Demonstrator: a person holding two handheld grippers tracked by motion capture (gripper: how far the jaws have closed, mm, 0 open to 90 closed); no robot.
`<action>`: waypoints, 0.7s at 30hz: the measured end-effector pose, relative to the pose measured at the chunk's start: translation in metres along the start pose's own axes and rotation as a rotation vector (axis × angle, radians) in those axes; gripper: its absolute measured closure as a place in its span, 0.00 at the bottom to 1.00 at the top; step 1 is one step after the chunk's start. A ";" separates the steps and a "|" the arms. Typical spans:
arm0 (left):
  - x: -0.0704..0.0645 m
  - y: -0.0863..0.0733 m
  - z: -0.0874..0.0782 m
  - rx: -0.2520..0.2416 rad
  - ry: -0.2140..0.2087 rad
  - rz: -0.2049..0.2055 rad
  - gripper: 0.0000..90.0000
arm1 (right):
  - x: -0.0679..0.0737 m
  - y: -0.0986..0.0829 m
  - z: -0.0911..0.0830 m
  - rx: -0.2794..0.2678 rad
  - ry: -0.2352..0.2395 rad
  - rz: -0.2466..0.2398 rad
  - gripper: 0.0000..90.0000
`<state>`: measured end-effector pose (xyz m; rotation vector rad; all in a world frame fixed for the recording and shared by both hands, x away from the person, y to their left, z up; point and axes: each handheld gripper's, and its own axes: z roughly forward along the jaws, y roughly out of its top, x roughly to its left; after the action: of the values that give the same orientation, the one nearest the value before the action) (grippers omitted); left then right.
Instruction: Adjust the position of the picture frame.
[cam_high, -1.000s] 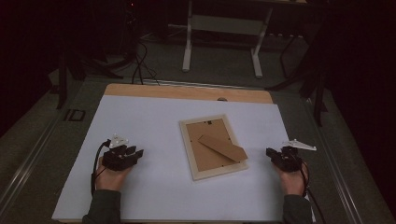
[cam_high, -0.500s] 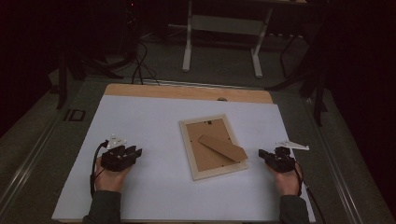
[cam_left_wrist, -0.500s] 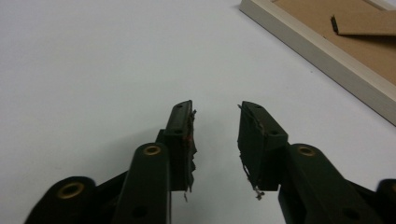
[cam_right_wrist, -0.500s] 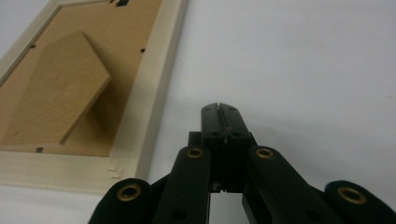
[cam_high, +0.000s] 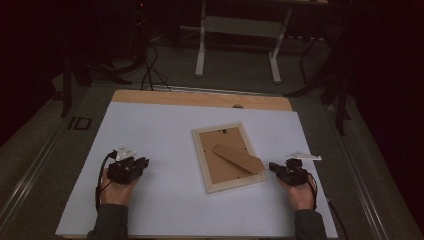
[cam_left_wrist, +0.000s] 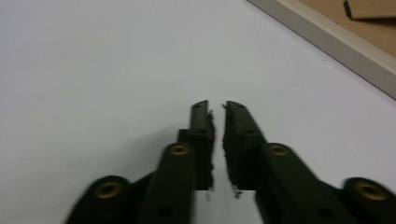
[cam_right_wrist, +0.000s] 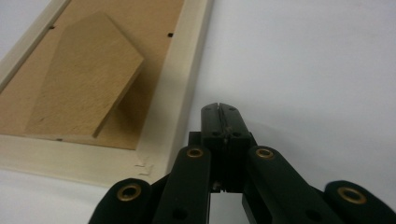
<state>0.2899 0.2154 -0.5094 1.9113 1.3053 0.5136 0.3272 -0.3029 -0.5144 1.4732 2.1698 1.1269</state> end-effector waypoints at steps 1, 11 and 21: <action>0.001 0.000 0.000 -0.003 0.004 -0.006 0.85 | 0.001 0.000 0.001 0.005 0.004 -0.004 1.00; 0.007 -0.002 -0.003 -0.037 -0.018 -0.054 0.72 | 0.005 -0.002 0.010 0.041 0.032 -0.007 1.00; 0.008 -0.002 -0.002 -0.035 -0.030 -0.068 0.71 | 0.009 -0.003 0.016 0.065 0.055 -0.016 1.00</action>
<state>0.2902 0.2236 -0.5102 1.8328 1.3284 0.4692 0.3308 -0.2886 -0.5252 1.4652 2.2719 1.1142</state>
